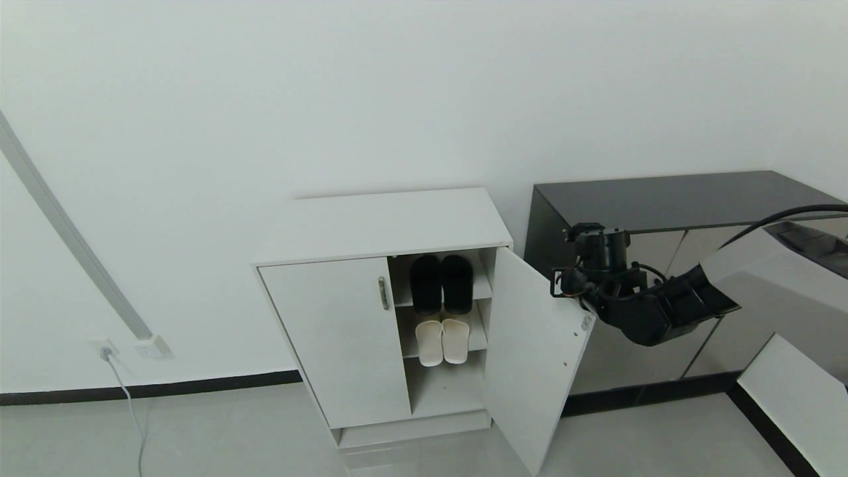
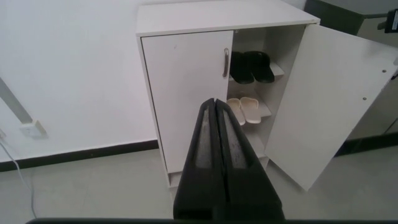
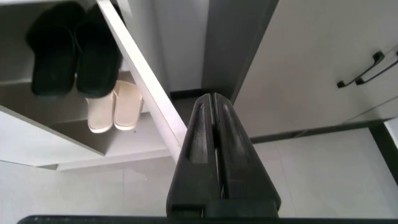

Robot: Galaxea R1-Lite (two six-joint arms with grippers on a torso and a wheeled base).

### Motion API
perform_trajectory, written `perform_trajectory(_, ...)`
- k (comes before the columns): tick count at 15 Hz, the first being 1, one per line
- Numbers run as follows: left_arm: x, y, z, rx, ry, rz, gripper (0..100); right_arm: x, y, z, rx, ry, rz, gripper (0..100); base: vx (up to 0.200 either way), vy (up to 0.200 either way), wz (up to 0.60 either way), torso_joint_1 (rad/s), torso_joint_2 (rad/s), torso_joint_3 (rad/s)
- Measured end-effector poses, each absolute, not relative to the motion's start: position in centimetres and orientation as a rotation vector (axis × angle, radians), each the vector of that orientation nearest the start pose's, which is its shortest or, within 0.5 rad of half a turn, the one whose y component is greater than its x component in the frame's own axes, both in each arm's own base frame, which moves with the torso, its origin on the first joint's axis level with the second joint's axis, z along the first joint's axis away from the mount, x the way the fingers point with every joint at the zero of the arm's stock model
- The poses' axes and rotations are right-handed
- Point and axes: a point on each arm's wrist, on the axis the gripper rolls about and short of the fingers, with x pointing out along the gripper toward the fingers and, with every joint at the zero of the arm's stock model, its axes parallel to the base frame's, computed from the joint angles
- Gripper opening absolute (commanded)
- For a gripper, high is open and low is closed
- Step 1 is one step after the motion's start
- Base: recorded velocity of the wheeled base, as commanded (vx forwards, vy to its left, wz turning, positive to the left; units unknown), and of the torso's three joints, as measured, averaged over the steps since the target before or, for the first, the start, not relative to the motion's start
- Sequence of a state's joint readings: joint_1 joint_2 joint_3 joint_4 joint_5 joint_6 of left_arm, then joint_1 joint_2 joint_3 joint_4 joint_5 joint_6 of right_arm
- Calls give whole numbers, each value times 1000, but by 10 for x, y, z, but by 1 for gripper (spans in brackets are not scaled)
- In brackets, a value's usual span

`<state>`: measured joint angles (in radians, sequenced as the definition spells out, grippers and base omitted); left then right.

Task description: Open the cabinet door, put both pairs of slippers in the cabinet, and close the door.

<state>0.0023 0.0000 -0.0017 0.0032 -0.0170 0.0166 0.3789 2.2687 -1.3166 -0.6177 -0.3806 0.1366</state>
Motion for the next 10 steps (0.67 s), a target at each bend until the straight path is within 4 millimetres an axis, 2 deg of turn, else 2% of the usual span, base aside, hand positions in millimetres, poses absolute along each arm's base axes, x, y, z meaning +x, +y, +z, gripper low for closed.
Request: perform_trajectory(10,-23,0,76,17,1,-13,0,420,156,77,-19,369,-30,0,0,0,0,0,0,0)
